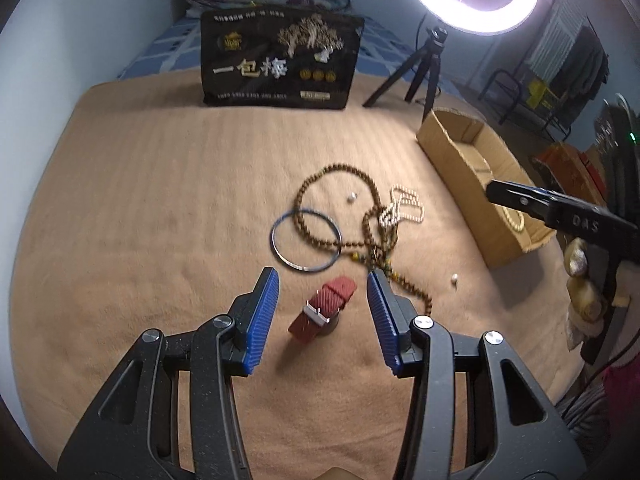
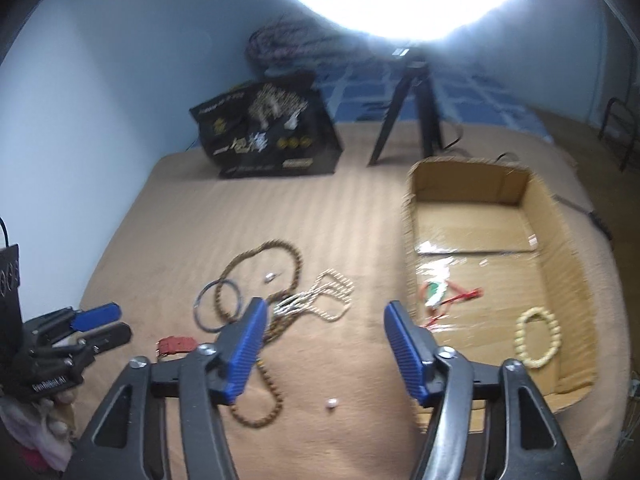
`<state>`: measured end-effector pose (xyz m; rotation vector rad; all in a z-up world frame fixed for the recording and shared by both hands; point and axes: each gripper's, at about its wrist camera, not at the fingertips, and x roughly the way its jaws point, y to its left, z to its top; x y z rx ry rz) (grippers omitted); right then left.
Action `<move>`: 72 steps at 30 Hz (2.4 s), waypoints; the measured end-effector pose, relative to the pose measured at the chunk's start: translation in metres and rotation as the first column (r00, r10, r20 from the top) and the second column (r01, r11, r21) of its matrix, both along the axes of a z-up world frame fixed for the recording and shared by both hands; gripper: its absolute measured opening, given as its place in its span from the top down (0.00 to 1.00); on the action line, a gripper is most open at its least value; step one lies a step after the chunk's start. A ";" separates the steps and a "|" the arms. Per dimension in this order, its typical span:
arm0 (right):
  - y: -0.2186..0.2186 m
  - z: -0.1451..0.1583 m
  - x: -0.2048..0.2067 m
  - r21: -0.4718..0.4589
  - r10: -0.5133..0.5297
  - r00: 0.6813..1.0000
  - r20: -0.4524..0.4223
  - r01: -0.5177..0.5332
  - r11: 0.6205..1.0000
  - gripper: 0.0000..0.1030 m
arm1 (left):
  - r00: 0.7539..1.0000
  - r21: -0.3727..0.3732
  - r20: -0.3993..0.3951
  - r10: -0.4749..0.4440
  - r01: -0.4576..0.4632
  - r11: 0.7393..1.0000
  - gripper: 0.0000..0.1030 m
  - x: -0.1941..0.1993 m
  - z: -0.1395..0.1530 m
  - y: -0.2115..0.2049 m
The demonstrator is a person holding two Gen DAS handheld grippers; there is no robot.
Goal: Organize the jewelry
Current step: 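Grasp the red-strap watch with the left tool while the right tool grasps the brown bead necklace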
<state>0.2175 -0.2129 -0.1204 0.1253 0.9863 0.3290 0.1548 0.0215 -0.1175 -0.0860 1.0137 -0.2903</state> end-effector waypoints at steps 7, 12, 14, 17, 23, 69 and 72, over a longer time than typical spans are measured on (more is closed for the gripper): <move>0.029 -0.032 0.006 0.042 0.076 0.991 -0.114 -0.072 0.997 0.56 | 0.999 0.033 -0.035 -0.041 0.042 0.999 0.55 -0.002 -0.017 -0.004; 0.043 -0.054 0.011 0.069 0.085 0.979 -0.183 -0.074 0.995 0.60 | 0.997 0.052 -0.039 -0.065 0.067 0.996 0.55 -0.003 -0.021 -0.010; 0.048 -0.063 0.014 0.080 0.083 0.974 -0.211 -0.068 0.994 0.60 | 0.997 0.061 -0.039 -0.074 0.076 0.995 0.55 -0.002 -0.023 -0.012; 0.052 -0.073 0.020 0.099 0.075 0.966 -0.247 -0.052 0.994 0.61 | 0.995 0.081 -0.046 -0.091 0.095 0.992 0.55 -0.001 -0.029 -0.016; 0.057 -0.087 0.030 0.122 0.057 0.955 -0.291 -0.022 0.992 0.61 | 0.992 0.109 -0.061 -0.112 0.118 0.987 0.55 0.002 -0.041 -0.022; 0.070 -0.080 0.019 0.107 0.107 0.962 -0.250 -0.083 0.991 0.96 | 0.998 0.076 -0.057 -0.029 0.033 0.997 0.86 0.007 -0.043 0.001; 0.068 -0.065 0.013 0.112 0.113 0.968 -0.223 -0.090 0.990 0.96 | 0.999 0.069 -0.038 -0.023 0.025 0.997 0.86 0.005 -0.035 0.003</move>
